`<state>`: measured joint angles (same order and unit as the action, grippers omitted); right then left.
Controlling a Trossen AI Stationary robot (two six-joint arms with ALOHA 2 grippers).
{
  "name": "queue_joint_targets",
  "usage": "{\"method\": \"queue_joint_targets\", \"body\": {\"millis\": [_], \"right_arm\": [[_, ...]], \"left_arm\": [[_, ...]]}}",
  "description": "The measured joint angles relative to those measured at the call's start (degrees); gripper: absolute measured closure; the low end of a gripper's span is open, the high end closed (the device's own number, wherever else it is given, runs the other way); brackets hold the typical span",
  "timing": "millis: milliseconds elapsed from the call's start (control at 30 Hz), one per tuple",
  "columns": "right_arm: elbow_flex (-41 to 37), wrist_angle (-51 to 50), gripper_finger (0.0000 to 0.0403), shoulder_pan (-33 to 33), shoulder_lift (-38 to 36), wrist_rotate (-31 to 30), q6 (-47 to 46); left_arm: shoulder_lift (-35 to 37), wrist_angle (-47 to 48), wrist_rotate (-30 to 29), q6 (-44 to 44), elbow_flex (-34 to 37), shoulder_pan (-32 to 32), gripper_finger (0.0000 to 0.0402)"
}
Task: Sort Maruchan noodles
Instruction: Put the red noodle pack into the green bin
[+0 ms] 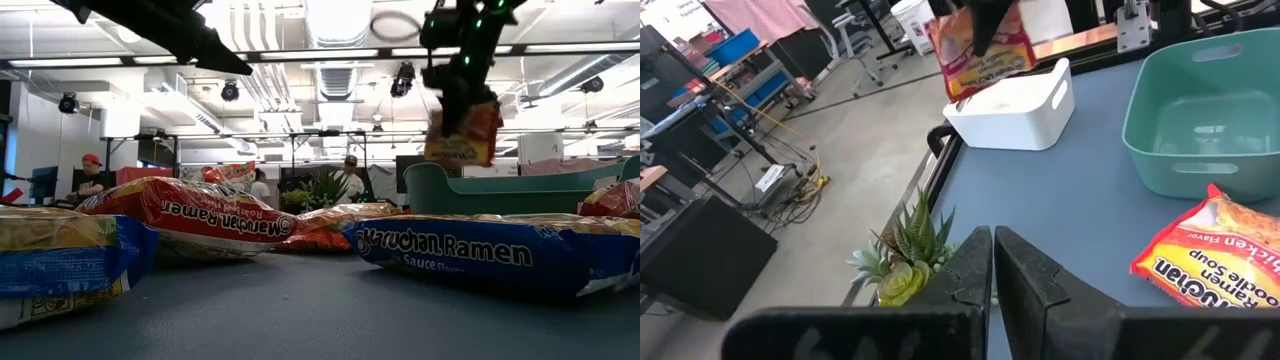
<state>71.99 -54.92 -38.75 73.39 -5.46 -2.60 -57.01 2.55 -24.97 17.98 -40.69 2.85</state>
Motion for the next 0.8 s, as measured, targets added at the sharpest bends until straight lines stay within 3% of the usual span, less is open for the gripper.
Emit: {"method": "queue_joint_targets", "body": {"millis": [200,567,800], "right_arm": [[0.0,0.3,0.0262,8.2,-2.9,5.7,-15.9],[-0.1,0.3,0.0262,27.8,-1.8,5.5,-46.4],[-0.2,-2.1,0.0262,36.5,2.7,5.5,-62.2]], "left_arm": [[0.0,0.0,0.0,0.0,0.0,0.0,0.0402],[0.0,0.0,0.0,-0.3,0.0,0.0,0.0402],[0.0,0.0,0.0,-0.3,0.0,0.0,0.0402]]}}
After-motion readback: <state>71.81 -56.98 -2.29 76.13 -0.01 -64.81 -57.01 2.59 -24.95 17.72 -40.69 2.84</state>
